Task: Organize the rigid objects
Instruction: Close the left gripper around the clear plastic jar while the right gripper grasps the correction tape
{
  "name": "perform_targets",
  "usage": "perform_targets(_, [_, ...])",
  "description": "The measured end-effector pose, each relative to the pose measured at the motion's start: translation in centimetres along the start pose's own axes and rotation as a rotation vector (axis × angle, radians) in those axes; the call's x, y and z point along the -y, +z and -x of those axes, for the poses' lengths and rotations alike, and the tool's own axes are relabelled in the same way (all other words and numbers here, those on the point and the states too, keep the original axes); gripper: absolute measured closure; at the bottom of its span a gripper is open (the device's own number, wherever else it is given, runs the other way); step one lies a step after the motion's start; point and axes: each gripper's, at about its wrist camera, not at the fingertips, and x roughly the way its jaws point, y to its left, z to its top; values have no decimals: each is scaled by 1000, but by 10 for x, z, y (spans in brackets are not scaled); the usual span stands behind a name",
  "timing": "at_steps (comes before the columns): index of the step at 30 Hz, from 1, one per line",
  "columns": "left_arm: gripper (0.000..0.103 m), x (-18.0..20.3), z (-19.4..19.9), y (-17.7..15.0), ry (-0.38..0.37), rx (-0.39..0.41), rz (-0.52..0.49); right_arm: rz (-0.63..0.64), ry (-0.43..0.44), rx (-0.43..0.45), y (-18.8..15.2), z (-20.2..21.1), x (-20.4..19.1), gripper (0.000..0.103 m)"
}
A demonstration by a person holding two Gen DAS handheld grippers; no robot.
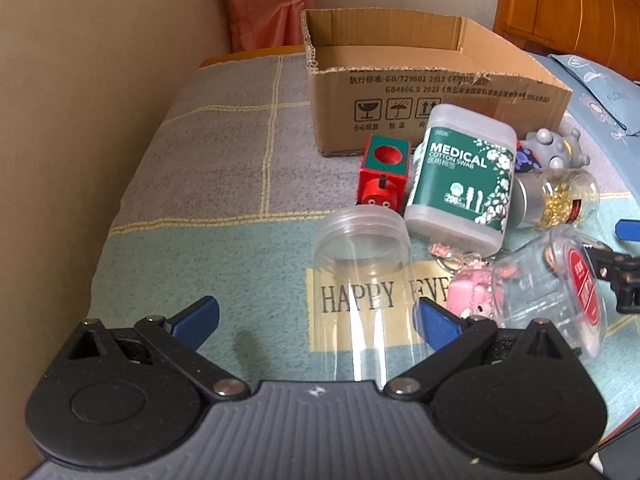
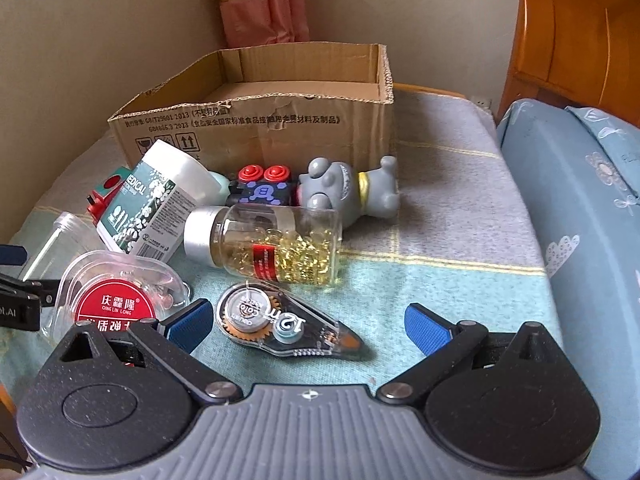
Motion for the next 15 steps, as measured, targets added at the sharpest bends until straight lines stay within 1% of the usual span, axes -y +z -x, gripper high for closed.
perform_targets(9, [1, -1, -1, -1, -8, 12, -34, -9, 22, -2, 9, -16, -3, 0])
perform_targets(15, [1, -2, -1, -3, -19, 18, -50, -16, -12, -10, 10, -22, -3, 0])
